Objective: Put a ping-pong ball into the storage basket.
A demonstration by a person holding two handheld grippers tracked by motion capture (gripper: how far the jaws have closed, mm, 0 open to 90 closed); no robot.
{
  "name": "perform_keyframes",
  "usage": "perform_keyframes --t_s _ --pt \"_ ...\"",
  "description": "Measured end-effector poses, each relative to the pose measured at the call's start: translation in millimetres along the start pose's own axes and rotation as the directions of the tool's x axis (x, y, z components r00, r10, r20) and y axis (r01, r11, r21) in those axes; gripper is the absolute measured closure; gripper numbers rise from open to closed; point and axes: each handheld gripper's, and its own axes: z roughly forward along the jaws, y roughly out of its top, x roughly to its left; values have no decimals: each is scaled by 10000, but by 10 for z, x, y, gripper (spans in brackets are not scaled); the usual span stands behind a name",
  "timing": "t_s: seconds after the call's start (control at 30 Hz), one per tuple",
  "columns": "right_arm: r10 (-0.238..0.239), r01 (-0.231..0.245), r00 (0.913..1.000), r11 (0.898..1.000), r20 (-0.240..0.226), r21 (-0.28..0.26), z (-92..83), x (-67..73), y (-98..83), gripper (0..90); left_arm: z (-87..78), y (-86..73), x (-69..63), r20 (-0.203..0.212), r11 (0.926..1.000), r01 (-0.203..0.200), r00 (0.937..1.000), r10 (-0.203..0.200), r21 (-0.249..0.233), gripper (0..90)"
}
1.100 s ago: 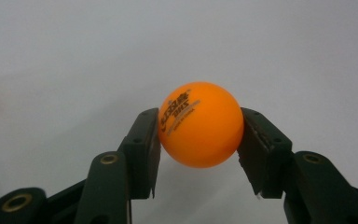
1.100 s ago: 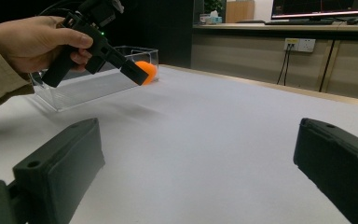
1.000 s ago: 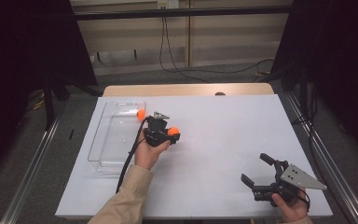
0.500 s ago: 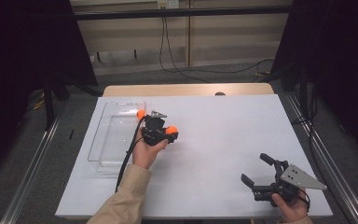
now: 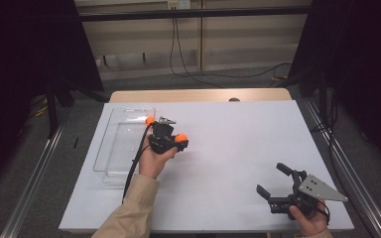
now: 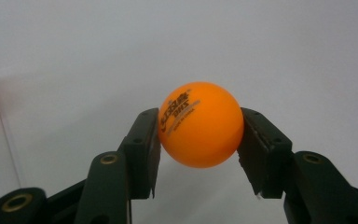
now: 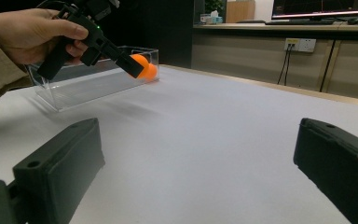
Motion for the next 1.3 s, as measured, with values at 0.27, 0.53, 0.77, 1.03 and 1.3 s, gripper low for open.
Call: perform_keyframes --t_s 0.27,0.53,0.77,1.03,1.3 --pt "11 -11 10000 10000 -9 2 -1 1 1 8 -29 7 20 91 9999 127 9999 -127 -7 510" --pt "7 -7 10000 10000 -2 -4 -1 1 1 8 -50 12 38 75 9998 183 9998 -183 -21 510" --pt "0 0 10000 10000 -11 -9 -1 2 2 8 -88 19 67 0 9998 206 9998 -206 -10 510" --pt "5 -5 10000 10000 -19 -6 0 1 2 8 -111 25 83 -4 9997 256 9997 -256 -22 509" --pt "-3 3 10000 10000 -14 -11 -2 2 2 8 -139 31 97 -46 9994 336 9994 -336 5 510"
